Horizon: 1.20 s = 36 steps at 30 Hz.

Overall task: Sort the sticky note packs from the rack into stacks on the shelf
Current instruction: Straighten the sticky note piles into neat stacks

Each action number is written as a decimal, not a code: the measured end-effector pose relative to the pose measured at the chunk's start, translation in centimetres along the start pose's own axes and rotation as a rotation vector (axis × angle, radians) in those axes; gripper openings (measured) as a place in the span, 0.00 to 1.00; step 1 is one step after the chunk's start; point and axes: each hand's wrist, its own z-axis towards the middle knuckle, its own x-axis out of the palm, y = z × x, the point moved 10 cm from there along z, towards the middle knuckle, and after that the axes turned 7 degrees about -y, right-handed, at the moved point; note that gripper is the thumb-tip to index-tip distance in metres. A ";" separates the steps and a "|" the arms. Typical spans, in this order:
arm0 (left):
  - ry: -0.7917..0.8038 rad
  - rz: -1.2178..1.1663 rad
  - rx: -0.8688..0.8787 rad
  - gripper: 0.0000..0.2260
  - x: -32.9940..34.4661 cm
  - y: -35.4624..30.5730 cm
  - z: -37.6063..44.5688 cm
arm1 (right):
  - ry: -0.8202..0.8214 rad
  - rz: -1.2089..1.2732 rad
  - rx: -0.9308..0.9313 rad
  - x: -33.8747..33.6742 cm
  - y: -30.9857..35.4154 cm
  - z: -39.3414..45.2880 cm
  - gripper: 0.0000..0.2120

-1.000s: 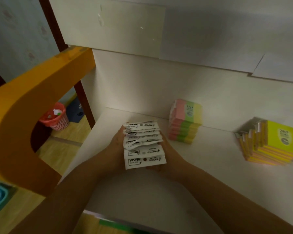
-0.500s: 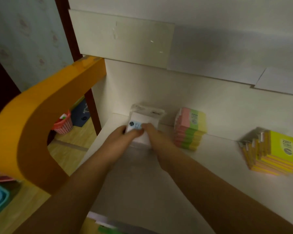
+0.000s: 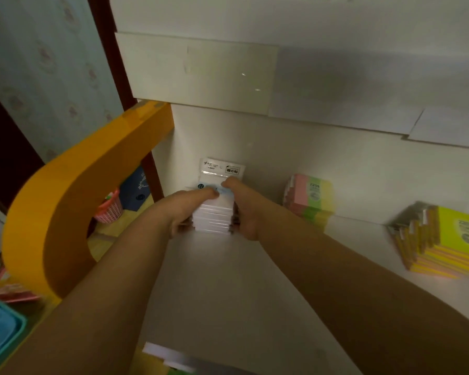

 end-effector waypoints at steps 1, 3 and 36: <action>-0.023 0.076 0.003 0.18 -0.3 -0.1 -0.1 | 0.004 0.006 -0.007 -0.3 0.3 -0.9 0.21; -0.153 0.225 0.078 0.27 -1.7 -1.3 -0.4 | 0.014 -0.006 -0.057 -1.8 0.8 -2.1 0.17; 0.509 -0.075 0.264 0.48 22.3 -1.6 -2.8 | 0.031 0.123 -0.255 -20.3 -4.8 -0.9 0.17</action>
